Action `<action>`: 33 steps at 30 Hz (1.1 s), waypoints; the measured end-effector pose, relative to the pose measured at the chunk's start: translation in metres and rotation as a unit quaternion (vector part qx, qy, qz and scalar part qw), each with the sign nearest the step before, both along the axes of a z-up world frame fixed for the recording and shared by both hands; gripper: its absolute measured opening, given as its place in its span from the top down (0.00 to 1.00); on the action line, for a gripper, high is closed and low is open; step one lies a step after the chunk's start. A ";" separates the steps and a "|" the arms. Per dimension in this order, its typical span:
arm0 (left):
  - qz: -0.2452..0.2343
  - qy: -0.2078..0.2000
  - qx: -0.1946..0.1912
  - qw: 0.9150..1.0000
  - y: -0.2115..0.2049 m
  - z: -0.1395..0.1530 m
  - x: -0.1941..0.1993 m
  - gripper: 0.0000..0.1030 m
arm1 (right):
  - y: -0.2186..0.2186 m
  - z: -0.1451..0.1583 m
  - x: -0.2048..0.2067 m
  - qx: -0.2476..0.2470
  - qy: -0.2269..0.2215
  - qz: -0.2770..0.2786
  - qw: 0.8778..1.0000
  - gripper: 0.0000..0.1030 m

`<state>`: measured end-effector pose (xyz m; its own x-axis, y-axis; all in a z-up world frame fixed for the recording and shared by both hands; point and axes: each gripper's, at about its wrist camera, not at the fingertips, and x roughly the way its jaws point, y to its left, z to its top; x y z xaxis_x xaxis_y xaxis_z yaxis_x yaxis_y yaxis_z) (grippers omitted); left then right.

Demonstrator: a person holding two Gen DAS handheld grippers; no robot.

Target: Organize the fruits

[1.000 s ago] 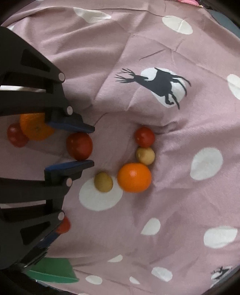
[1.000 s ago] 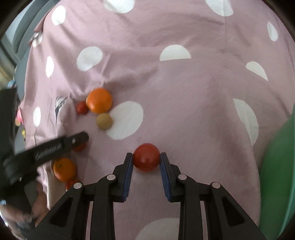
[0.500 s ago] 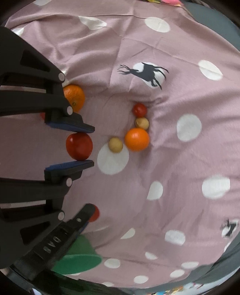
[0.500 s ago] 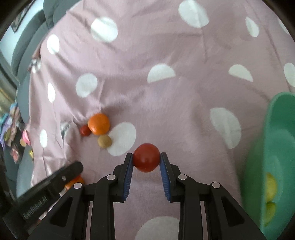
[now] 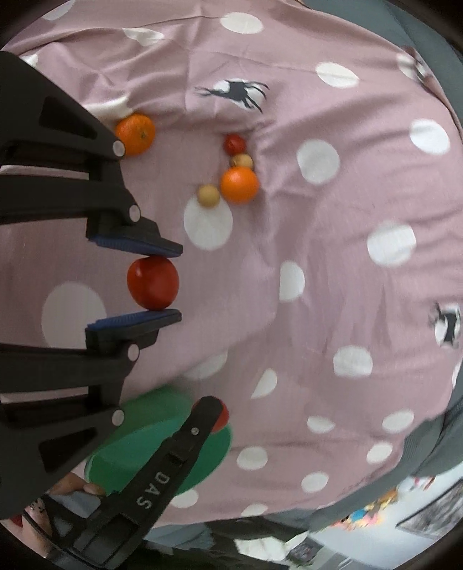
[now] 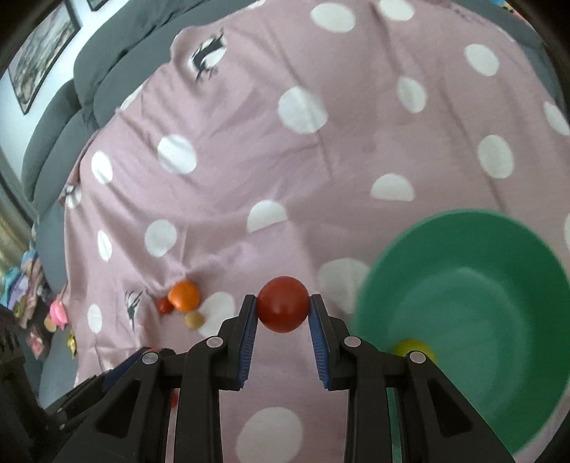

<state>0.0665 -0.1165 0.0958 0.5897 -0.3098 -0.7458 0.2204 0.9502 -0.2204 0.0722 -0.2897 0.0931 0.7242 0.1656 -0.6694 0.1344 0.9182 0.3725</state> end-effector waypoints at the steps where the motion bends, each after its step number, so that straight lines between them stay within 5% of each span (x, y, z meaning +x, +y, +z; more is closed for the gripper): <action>1: -0.009 -0.005 -0.001 1.000 -0.006 0.002 -0.003 0.71 | -0.004 0.003 -0.003 0.000 -0.004 -0.006 1.000 0.71; 16: -0.086 -0.029 -0.035 0.995 -0.063 0.015 -0.020 0.71 | -0.049 0.023 -0.037 -0.003 -0.037 -0.079 0.996 0.71; 33: -0.142 -0.030 -0.018 0.989 -0.116 0.016 -0.009 0.74 | -0.098 0.020 -0.055 -0.004 -0.031 -0.154 0.988 0.71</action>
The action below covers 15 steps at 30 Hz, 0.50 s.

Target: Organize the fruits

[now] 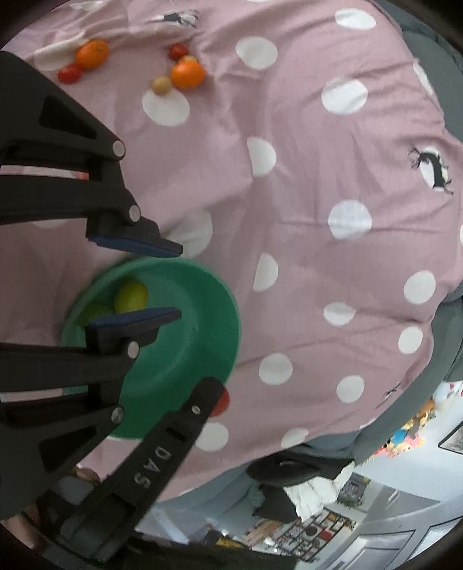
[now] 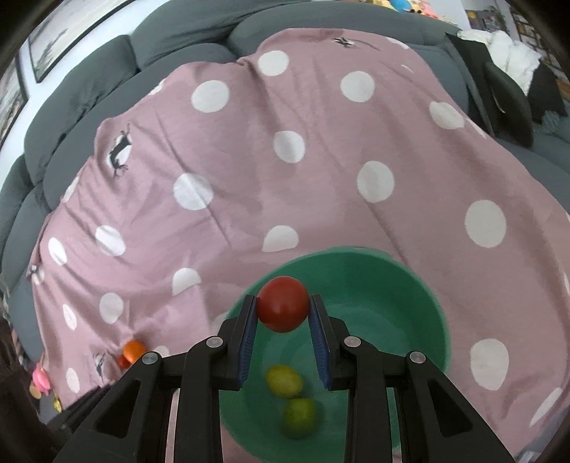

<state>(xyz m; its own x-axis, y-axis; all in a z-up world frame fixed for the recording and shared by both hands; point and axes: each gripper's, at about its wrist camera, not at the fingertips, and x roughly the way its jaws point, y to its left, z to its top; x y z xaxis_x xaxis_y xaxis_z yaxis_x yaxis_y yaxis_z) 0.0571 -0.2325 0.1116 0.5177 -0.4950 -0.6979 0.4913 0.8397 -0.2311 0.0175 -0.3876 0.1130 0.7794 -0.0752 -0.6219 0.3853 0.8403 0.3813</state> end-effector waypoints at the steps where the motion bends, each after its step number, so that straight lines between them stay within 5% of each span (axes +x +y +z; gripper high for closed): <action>1: -0.003 0.005 0.001 1.000 -0.001 -0.003 0.002 0.74 | -0.004 -0.002 0.000 0.003 0.002 -0.004 1.000 0.71; 15: -0.021 0.032 0.002 0.999 -0.007 -0.017 0.005 0.75 | -0.022 -0.017 0.002 0.007 0.035 -0.035 0.999 0.71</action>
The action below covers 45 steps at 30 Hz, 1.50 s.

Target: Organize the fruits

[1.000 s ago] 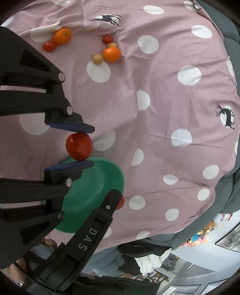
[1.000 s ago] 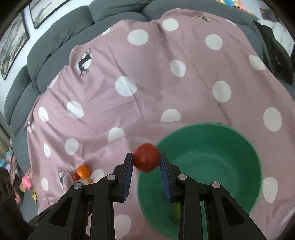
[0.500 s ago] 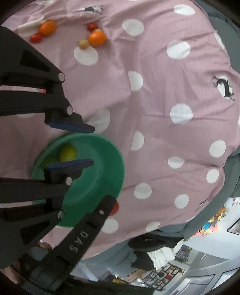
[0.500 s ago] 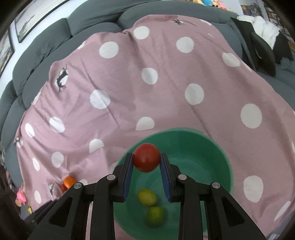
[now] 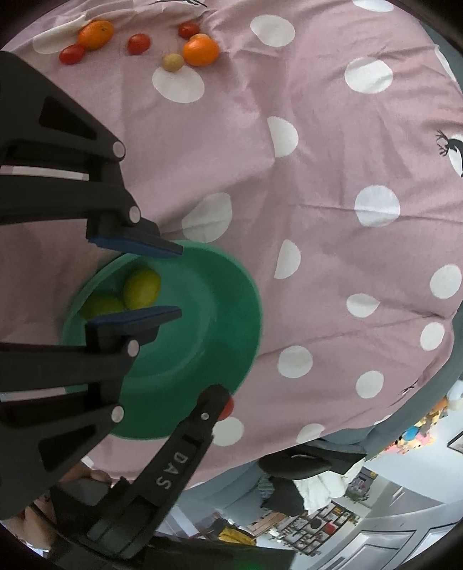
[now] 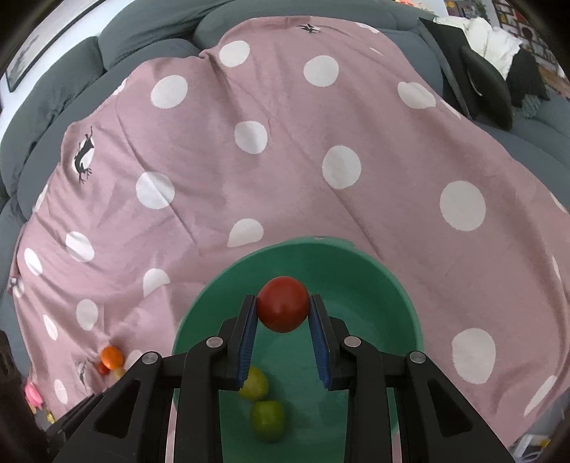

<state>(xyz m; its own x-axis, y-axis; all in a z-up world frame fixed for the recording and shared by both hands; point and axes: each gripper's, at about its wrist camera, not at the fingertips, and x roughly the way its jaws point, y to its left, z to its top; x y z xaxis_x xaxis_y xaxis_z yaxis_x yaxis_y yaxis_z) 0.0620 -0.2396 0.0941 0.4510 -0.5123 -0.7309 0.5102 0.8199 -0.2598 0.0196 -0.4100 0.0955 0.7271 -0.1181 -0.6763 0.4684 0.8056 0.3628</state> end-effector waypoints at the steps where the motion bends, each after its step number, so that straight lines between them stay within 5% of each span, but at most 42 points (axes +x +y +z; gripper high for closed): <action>1: 0.001 -0.001 0.002 1.000 0.000 0.000 -0.001 0.75 | 0.000 -0.001 0.001 0.000 0.002 0.001 1.000 0.71; 6: 0.039 -0.001 0.005 0.999 0.031 0.003 0.005 0.73 | -0.002 -0.002 0.001 0.005 0.001 0.006 1.000 0.71; 9: 0.119 -0.016 0.023 0.993 0.074 0.005 0.018 0.73 | 0.000 -0.002 0.001 0.010 0.001 0.011 1.000 0.71; 13: 0.227 -0.010 0.037 0.973 0.144 0.002 0.037 0.72 | 0.021 0.001 0.011 0.009 -0.005 0.059 0.998 0.71; 16: 0.310 0.006 0.039 0.950 0.197 -0.003 0.050 0.72 | 0.046 0.002 0.024 0.012 -0.006 0.107 0.994 0.71; 19: 0.345 0.020 0.037 0.938 0.226 -0.011 0.059 0.72 | 0.076 0.002 0.037 0.011 -0.003 0.154 0.988 0.71; 29: 0.356 0.095 0.025 0.929 0.253 -0.051 0.095 0.73 | 0.171 -0.013 0.092 0.014 0.000 0.285 0.958 0.71; 37: 0.354 0.128 0.018 0.926 0.250 -0.073 0.119 0.72 | 0.188 -0.049 0.120 0.000 0.036 0.287 0.957 0.71; 45: 0.359 0.137 0.029 0.923 0.247 -0.092 0.133 0.72 | 0.185 -0.048 0.118 0.001 0.025 0.286 0.958 0.71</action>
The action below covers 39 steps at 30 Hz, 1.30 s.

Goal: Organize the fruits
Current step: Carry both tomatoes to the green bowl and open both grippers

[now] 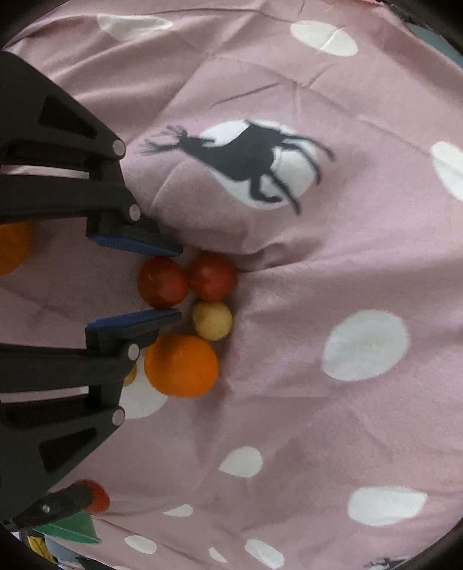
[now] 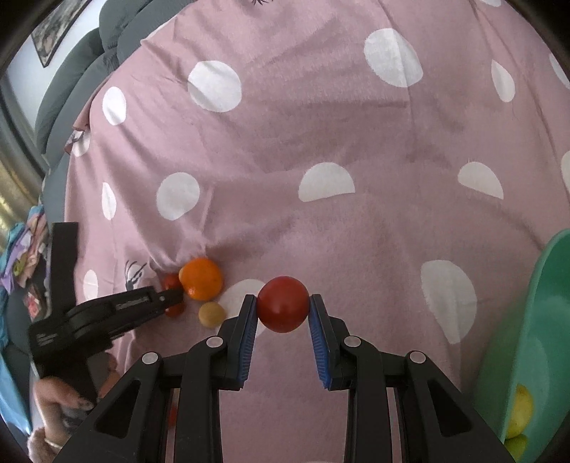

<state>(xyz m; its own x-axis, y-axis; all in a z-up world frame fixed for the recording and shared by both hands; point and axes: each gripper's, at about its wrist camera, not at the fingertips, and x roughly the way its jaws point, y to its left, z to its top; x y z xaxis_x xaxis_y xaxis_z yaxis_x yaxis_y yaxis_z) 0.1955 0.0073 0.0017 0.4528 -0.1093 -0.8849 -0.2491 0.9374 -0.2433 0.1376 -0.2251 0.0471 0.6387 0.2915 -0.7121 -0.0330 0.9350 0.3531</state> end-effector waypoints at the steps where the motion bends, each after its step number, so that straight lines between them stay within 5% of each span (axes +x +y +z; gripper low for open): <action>1: -0.001 -0.009 0.010 1.000 -0.003 0.001 0.000 0.72 | 0.000 0.000 0.000 0.000 0.000 -0.001 1.000 0.71; 13: -0.031 -0.063 0.022 0.997 -0.038 0.045 -0.049 0.73 | -0.010 0.015 -0.010 0.006 -0.011 -0.017 1.000 0.71; 22: -0.126 -0.106 0.030 0.986 -0.105 0.073 -0.089 0.73 | -0.044 0.037 -0.039 0.007 -0.037 -0.065 0.997 0.71; 31: -0.225 -0.174 0.001 0.959 -0.156 0.119 -0.128 0.73 | -0.098 0.064 -0.086 0.007 -0.069 -0.154 0.986 0.71; 39: -0.312 -0.181 -0.012 0.933 -0.211 0.120 -0.148 0.73 | -0.142 0.076 -0.120 0.005 -0.079 -0.239 0.968 0.71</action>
